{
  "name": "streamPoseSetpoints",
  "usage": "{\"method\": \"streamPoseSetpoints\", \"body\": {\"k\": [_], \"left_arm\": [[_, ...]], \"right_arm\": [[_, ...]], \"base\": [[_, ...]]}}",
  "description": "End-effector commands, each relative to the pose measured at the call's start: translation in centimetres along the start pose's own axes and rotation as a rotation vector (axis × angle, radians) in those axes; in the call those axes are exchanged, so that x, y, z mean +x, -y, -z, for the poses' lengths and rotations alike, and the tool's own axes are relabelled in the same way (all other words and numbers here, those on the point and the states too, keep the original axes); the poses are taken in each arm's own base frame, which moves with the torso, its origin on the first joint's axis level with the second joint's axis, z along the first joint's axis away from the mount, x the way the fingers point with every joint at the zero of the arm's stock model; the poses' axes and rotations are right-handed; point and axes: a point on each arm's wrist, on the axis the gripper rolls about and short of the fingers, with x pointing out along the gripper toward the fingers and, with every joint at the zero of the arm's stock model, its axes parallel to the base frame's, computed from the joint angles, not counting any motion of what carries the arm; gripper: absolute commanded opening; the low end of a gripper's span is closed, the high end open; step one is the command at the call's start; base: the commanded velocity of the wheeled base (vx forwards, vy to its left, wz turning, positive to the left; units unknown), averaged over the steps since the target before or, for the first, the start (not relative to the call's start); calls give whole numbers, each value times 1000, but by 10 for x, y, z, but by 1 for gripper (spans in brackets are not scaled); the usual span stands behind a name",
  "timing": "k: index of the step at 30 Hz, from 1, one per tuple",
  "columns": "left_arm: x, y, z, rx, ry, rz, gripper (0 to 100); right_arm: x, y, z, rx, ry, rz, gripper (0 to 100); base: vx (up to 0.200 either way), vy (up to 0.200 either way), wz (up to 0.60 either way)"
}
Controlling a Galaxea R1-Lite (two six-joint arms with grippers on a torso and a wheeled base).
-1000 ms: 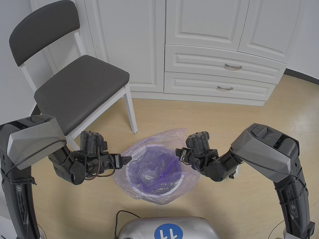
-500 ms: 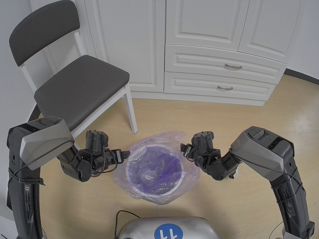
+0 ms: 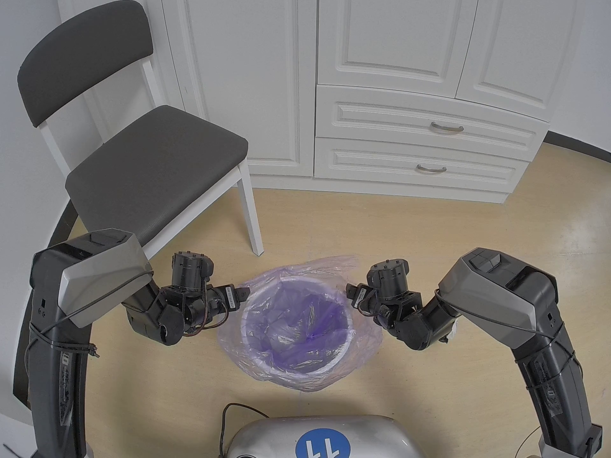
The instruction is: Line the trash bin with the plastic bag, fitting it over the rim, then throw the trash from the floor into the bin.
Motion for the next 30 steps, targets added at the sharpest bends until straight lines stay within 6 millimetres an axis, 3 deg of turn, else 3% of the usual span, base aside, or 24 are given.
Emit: {"method": "streamPoseSetpoints", "body": {"k": [1,23,30], "left_arm": [[12,-6,4,-11,-27,-24,100],[24,-9,3,-42,-257,-124,100],[16,-10,-6,-42,-235,-126,100]], "right_arm": [[4,1,3,-2,-6,2,100],[18,9,1,-7,-45,59,100],[-2,6,-17,-12,-24,50,100]], "base": [[0,0,0],[0,0,0],[0,0,0]]}}
